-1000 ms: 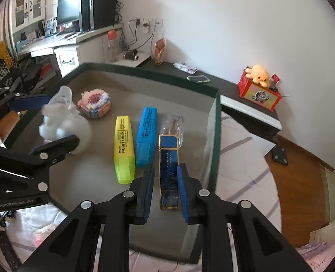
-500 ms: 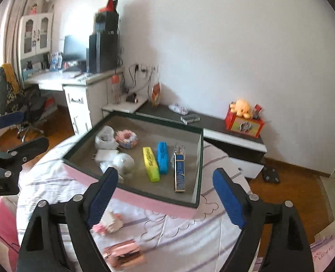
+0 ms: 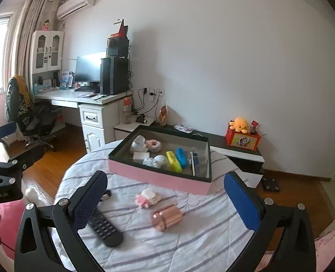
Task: Organize rigid objects
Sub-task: 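Withdraw both tools from the box toward the copper can and block figure, then grasp the copper can with the right tool while the left tool grasps the block figure, then lift the block figure and copper can and carry them toward the pink box, then lower the block figure and copper can into the pink box and release, then withdraw both open tools from the pink box toward the black remote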
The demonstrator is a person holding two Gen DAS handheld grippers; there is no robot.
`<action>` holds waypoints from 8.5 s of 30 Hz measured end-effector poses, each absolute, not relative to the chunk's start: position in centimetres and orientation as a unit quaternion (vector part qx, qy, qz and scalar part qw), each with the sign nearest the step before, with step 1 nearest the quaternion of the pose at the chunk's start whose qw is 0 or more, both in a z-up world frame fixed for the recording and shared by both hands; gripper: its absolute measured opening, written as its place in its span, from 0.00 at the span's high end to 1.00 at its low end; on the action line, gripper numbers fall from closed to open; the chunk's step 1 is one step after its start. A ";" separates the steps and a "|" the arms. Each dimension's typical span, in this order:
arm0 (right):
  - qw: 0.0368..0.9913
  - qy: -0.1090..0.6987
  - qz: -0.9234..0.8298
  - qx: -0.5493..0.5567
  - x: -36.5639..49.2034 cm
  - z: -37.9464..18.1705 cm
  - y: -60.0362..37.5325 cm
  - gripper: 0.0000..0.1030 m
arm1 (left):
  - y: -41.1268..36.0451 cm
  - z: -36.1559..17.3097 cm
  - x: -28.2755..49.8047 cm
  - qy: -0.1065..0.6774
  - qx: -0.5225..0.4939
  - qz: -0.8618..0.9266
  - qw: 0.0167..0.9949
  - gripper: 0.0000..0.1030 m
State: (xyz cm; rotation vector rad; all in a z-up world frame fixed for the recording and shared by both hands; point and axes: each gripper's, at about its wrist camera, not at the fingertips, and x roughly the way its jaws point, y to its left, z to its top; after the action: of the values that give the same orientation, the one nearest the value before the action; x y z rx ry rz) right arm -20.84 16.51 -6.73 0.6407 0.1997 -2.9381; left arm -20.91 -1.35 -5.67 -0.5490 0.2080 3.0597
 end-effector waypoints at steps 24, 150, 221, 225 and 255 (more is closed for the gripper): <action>0.043 0.049 -0.967 0.247 -18.9 -8.4 17.9 0.00 | -0.3 -7.7 -20.3 0.086 -0.209 0.973 0.038 0.00; 0.034 -0.005 -0.913 0.407 -32.1 -22.5 26.6 0.45 | 10.7 -22.0 -35.7 0.114 -0.434 0.876 0.174 0.57; 0.118 0.114 -0.907 0.388 -50.1 -12.8 19.7 0.47 | 10.3 -11.9 -56.2 0.164 -0.385 0.897 0.141 0.57; 0.119 0.117 -0.897 0.409 -52.4 -14.6 19.2 0.47 | 10.8 -13.8 -58.8 0.167 -0.407 0.888 0.136 0.57; 0.116 0.079 -0.933 0.330 -44.5 -8.8 19.9 0.19 | 6.4 -8.2 -49.4 0.130 -0.308 0.938 0.088 0.01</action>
State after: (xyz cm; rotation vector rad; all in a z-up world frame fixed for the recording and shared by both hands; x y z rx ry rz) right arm -44.50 19.87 -8.78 0.9676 0.2325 -2.7327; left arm -49.43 6.45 -8.21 -0.9175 0.3876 2.7927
